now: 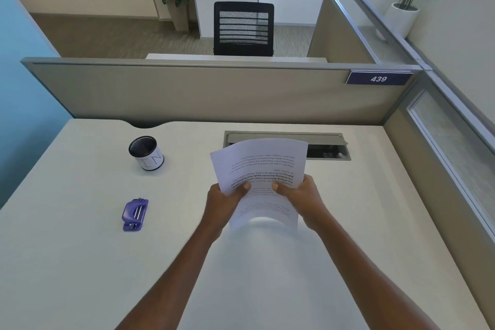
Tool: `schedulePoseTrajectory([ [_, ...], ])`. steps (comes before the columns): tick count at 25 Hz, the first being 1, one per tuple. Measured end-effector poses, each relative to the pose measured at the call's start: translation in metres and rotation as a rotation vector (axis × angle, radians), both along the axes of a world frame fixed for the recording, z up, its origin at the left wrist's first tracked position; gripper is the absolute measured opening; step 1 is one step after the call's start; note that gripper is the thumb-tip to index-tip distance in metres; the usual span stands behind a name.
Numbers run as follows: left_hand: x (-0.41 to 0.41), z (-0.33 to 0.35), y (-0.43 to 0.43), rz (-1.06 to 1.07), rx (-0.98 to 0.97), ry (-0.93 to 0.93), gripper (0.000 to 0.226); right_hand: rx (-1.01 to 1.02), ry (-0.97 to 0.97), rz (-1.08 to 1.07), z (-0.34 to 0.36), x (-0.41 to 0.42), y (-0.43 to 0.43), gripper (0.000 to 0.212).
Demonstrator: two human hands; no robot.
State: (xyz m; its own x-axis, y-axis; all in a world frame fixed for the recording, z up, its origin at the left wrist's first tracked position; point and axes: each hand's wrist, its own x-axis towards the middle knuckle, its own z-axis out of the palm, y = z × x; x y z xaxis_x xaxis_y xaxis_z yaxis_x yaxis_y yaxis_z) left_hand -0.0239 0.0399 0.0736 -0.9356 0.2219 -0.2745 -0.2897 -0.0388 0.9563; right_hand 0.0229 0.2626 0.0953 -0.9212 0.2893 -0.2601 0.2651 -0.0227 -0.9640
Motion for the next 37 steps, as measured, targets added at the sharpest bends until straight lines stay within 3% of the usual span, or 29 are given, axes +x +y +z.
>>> schedulePoseTrajectory([
  [5,0.003,-0.007,0.002,0.099,-0.034,0.042,0.026,-0.003,0.034,-0.051,-0.012,0.004,-0.013,0.029],
  [11,0.016,-0.021,0.004,0.086,-0.086,0.016,0.031,0.017,-0.064,-0.063,-0.036,0.017,-0.019,0.022],
  [16,0.016,-0.016,0.007,0.136,-0.056,0.107,0.036,0.081,0.011,-0.097,-0.031,0.017,-0.020,0.025],
  [25,0.025,-0.026,0.005,0.232,-0.098,0.128,0.012,0.112,0.016,-0.108,-0.040,0.020,-0.030,0.038],
  [28,0.026,-0.025,0.007,0.247,-0.076,0.150,0.016,0.099,0.053,-0.124,-0.039,0.020,-0.032,0.049],
  [33,0.030,-0.029,0.009,0.269,-0.074,0.110,0.019,0.080,0.012,-0.172,-0.048,0.021,-0.038,0.026],
  [37,0.031,-0.027,0.010,0.266,-0.063,0.129,0.030,0.042,0.058,-0.163,-0.046,0.021,-0.040,0.045],
])
